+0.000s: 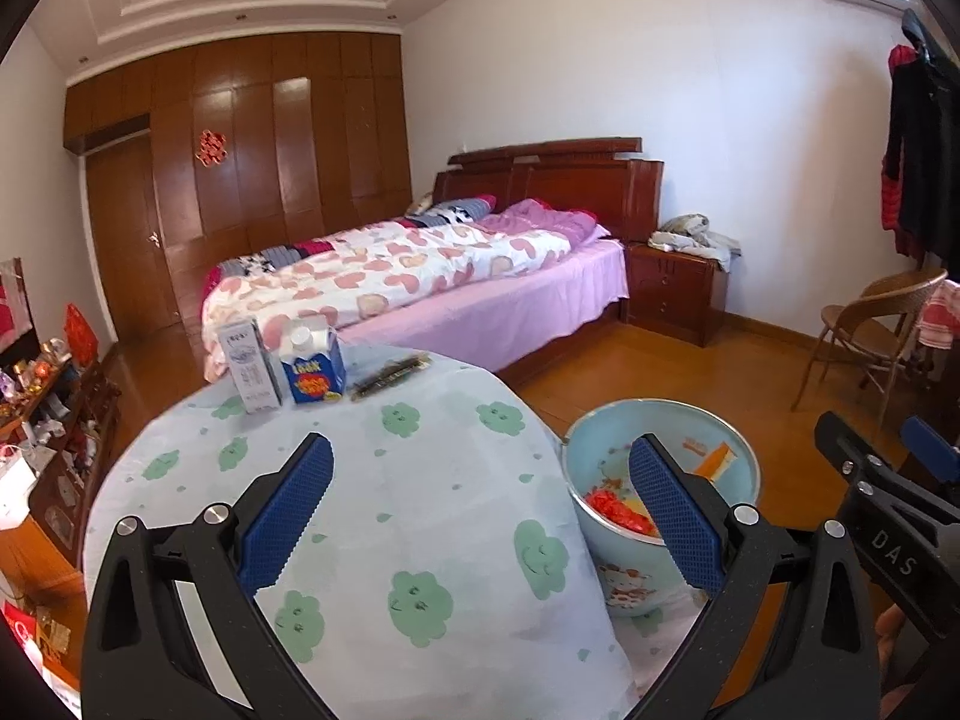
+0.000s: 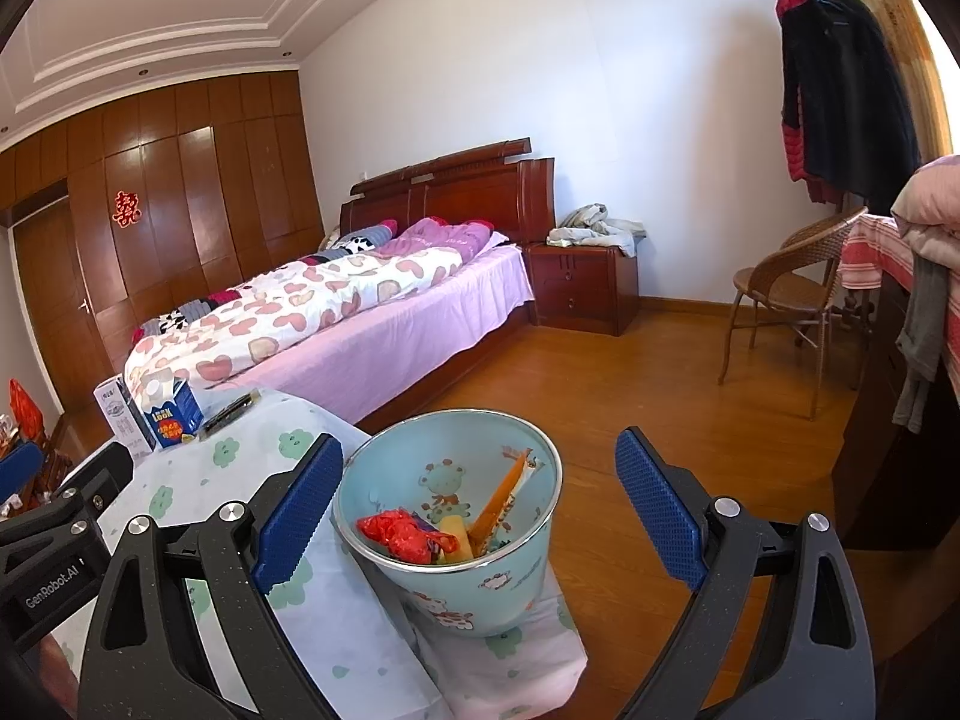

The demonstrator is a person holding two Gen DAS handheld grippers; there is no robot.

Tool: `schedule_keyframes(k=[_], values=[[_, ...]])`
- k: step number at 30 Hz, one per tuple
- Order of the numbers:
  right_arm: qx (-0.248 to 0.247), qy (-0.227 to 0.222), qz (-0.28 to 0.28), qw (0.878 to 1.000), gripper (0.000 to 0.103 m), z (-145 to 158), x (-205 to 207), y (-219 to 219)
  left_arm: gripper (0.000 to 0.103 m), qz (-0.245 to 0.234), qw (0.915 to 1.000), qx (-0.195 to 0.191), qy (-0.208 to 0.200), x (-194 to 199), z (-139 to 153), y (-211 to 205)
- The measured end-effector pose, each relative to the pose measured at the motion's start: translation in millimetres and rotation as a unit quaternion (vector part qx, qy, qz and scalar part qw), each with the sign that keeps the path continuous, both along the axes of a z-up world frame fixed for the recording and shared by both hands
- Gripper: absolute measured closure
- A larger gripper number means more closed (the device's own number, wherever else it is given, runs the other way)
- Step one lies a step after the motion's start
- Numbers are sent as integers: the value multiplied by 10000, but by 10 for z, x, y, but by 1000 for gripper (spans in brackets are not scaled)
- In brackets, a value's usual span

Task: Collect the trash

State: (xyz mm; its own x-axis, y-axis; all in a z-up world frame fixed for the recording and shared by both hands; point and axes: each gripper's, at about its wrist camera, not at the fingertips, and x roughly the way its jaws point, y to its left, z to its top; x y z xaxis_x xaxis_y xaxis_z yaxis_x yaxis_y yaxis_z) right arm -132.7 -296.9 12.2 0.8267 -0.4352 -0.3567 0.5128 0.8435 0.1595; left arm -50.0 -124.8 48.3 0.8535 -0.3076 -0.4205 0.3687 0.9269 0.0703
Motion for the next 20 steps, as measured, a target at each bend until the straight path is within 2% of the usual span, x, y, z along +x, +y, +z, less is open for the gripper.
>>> schedule_keyframes(k=[2,20], values=[[1,-2,0,10000,12,2,2,-3,6,-30,9999,-3,102,26,-12,-6],[8,17,-11,10000,12,10,-2,-6,6,20,10000,45,58,43,-39,-25]])
